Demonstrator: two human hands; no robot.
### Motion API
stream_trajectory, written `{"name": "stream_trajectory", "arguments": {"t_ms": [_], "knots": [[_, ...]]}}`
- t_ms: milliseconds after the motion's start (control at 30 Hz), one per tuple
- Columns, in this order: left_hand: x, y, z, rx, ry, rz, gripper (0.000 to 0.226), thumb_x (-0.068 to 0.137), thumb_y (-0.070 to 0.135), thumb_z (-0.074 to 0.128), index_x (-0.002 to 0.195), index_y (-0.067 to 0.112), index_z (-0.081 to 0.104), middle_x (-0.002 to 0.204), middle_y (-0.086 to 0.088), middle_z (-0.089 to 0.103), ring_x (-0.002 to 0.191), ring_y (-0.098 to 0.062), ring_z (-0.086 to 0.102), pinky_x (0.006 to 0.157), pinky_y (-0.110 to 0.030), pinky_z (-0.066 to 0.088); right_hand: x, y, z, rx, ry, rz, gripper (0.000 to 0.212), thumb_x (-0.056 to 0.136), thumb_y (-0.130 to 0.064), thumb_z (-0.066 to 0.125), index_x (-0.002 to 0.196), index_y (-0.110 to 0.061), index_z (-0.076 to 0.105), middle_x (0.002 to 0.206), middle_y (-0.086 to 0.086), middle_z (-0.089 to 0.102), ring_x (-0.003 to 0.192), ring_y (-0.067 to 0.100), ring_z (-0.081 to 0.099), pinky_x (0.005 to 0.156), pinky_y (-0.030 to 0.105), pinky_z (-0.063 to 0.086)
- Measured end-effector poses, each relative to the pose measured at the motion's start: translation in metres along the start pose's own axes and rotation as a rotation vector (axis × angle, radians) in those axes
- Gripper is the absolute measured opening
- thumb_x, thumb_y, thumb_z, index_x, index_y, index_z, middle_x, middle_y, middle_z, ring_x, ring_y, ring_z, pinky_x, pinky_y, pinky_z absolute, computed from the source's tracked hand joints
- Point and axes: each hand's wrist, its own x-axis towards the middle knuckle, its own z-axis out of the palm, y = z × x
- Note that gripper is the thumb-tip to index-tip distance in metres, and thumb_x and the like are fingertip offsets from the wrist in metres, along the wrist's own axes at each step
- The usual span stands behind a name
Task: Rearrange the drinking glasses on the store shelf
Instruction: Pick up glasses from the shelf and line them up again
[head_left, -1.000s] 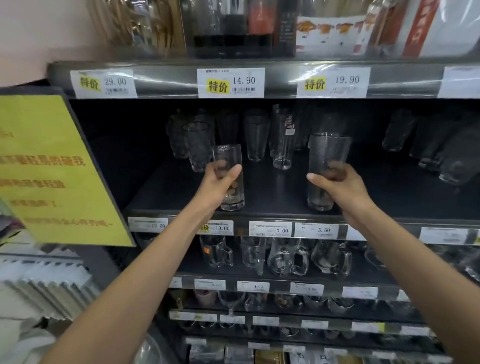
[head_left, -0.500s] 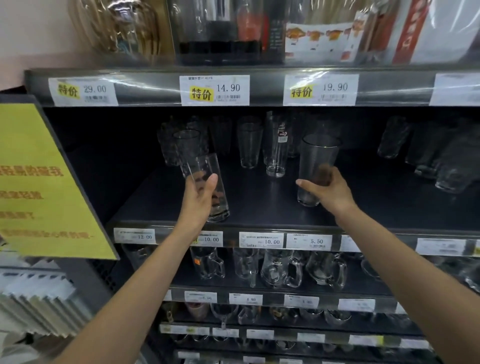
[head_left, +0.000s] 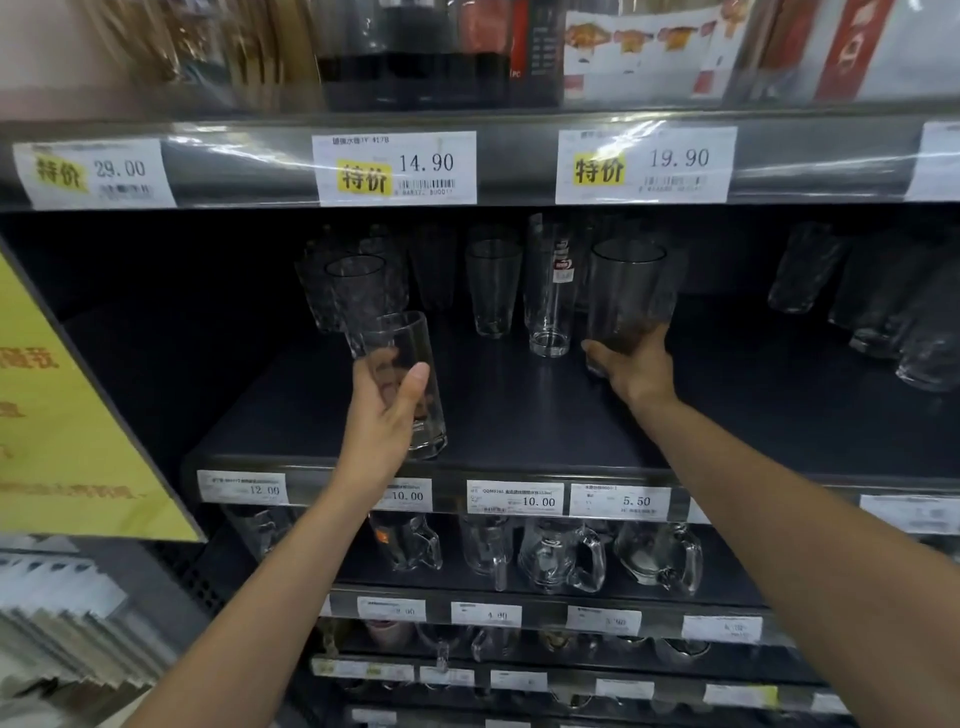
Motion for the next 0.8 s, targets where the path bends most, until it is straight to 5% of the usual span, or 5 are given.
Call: {"name": "stream_trajectory", "arguments": {"t_ms": [100,233,367,633,800], "knots": [[-0.001,0.000,0.001,0.007,-0.011,0.023,0.051,0.089,0.046,0.056,0.130,0.018,0.042,0.105,0.013,0.058,0.097,0.004,0.060,0.093,-0.026,0.050,0.008,0.002,0.004,-0.062,0.023,-0.032,0.065,0.088,-0.017,0.074,0.142,-0.001,0.040,0.128,0.010,0.053,0.091,0.011,0.051,0.049,-0.008,0.030],[0.000,0.001,0.000,0.023,-0.029,0.040,0.059,0.082,0.052,0.056,0.129,0.019,0.043,0.103,0.012,0.060,0.098,-0.001,0.063,0.097,-0.032,0.051,0.021,0.005,0.010,-0.129,0.085,-0.073,0.071,0.085,-0.027,0.078,0.144,-0.007,0.045,0.148,0.016,0.037,0.129,0.026,0.046,0.079,-0.003,0.027],[0.000,-0.001,-0.001,0.036,-0.031,0.043,0.058,0.081,0.054,0.057,0.127,0.022,0.043,0.105,0.009,0.062,0.104,-0.016,0.065,0.100,-0.043,0.052,0.031,0.008,0.013,-0.104,0.095,-0.061,0.069,0.083,-0.027,0.079,0.137,-0.004,0.042,0.138,0.014,0.053,0.125,0.028,0.054,0.093,0.020,0.038],[0.005,-0.008,-0.001,0.055,-0.026,0.060,0.045,0.079,0.066,0.061,0.113,0.040,0.045,0.099,0.008,0.066,0.098,-0.016,0.069,0.095,-0.039,0.054,0.049,0.014,0.019,-0.176,0.133,-0.054,0.059,0.081,-0.033,0.081,0.125,-0.007,0.052,0.123,0.014,0.064,0.113,0.031,0.062,0.096,0.035,0.051],[0.004,-0.007,0.001,0.020,-0.030,0.078,0.049,0.082,0.051,0.057,0.122,0.025,0.045,0.097,0.009,0.064,0.093,-0.010,0.069,0.092,-0.036,0.054,0.058,0.015,0.022,-0.237,0.130,-0.072,0.055,0.083,-0.036,0.078,0.125,-0.007,0.059,0.123,0.013,0.064,0.112,0.028,0.062,0.094,0.033,0.051]]}}
